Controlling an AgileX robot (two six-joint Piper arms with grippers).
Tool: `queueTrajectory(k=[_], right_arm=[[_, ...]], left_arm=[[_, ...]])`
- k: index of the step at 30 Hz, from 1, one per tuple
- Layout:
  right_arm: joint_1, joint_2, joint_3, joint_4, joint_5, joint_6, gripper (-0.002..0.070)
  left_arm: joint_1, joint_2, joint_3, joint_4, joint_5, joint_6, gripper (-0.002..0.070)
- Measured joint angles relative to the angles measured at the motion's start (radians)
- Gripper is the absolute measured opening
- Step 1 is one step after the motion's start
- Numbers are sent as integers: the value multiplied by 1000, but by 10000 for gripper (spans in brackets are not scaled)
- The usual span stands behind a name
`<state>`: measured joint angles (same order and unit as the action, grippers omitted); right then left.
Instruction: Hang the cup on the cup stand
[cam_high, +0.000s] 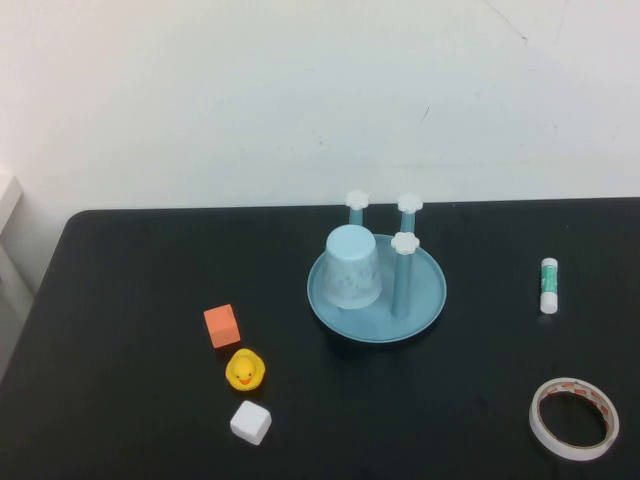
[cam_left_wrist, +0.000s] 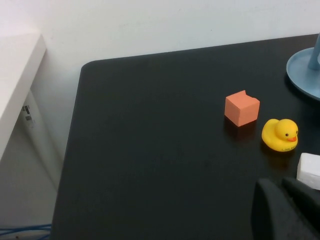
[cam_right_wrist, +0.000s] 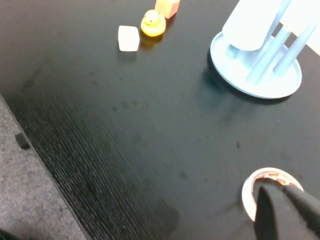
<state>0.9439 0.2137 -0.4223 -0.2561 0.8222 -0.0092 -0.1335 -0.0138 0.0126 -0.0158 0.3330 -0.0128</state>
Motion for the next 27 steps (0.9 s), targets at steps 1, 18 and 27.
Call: queueTrajectory(k=[1, 18, 27], right_arm=[[0, 0, 0, 0, 0, 0, -1], [-359, -155, 29, -13, -58, 0, -1], [-851, -226, 302, -41, -494, 14, -1]], left_arm=[[0, 0, 0, 0, 0, 0, -1], [0, 0, 0, -2, 0, 2, -1], [0, 0, 0, -2, 0, 2, -1]])
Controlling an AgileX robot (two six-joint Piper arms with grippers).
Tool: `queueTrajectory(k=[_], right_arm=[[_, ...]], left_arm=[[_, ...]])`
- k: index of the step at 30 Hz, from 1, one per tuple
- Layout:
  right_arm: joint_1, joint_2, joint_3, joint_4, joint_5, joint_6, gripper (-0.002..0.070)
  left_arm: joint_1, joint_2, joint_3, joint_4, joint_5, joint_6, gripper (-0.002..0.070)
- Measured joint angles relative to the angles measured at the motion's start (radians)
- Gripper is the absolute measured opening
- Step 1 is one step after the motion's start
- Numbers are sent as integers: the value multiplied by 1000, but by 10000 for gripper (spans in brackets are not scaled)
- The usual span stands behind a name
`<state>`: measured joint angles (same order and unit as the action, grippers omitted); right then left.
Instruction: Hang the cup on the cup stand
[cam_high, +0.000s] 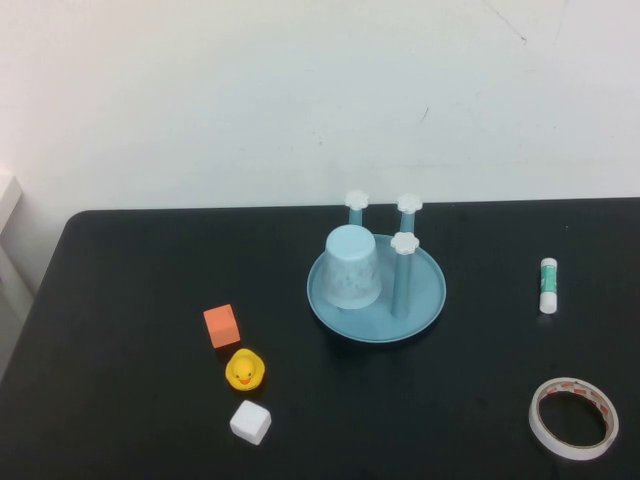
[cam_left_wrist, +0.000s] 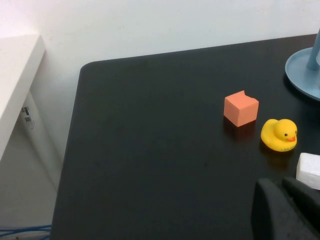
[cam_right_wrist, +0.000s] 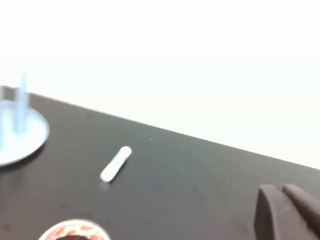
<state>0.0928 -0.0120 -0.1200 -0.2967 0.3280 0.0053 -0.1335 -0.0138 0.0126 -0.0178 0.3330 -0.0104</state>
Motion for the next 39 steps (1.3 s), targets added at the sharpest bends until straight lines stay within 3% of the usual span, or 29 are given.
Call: queueTrajectory(k=[5, 18, 27, 39], right_arm=[[-106, 0, 140, -2, -181, 13, -1], [-125, 0, 146, 4, -74, 29, -1], [-125, 0, 146, 239, -38, -125, -1], [-125, 0, 138, 245, 19, 51, -1]], left_arm=[[0, 0, 0, 0, 0, 0, -1], [0, 0, 0, 0, 0, 0, -1], [0, 0, 0, 0, 0, 0, -1], [0, 0, 0, 0, 0, 0, -1]])
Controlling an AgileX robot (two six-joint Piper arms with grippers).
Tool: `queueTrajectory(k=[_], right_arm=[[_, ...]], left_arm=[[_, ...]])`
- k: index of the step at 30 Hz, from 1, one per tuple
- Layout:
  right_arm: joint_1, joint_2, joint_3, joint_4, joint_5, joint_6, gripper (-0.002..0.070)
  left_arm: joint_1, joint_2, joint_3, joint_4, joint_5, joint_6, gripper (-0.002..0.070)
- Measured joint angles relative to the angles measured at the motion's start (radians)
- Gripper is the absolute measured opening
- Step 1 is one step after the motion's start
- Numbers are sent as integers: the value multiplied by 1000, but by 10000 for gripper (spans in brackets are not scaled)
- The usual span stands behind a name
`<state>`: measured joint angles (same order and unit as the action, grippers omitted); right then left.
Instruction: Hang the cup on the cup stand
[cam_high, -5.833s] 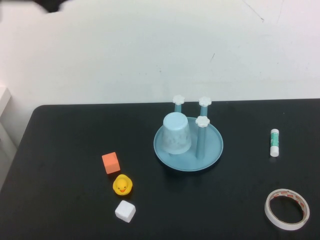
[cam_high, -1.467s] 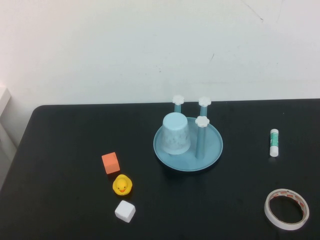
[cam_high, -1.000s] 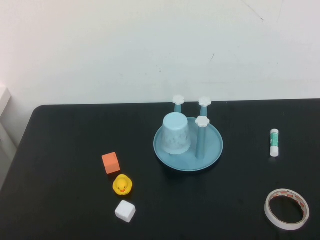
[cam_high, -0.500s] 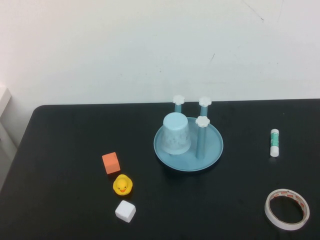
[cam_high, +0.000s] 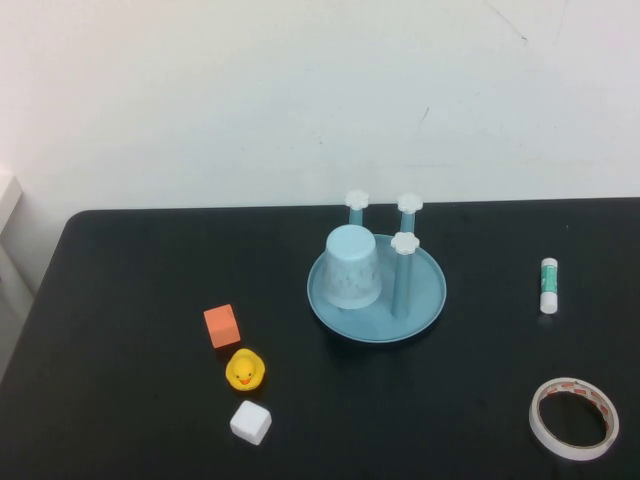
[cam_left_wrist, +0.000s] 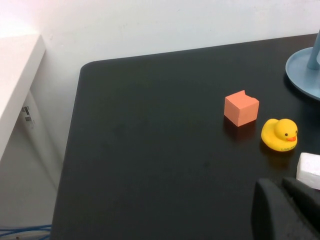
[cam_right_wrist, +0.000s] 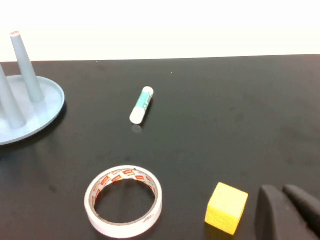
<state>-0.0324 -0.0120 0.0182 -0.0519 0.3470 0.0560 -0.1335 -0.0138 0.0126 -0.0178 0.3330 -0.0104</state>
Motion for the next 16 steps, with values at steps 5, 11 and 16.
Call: queueTrajectory(k=[5, 11, 16], right_arm=[[0, 0, 0, 0, 4, 9, -1], [0, 0, 0, 0, 4, 9, -1], [0, 0, 0, 0, 4, 9, -1]], left_arm=[[0, 0, 0, 0, 0, 0, -1], [0, 0, 0, 0, 0, 0, -1], [0, 0, 0, 0, 0, 0, -1]])
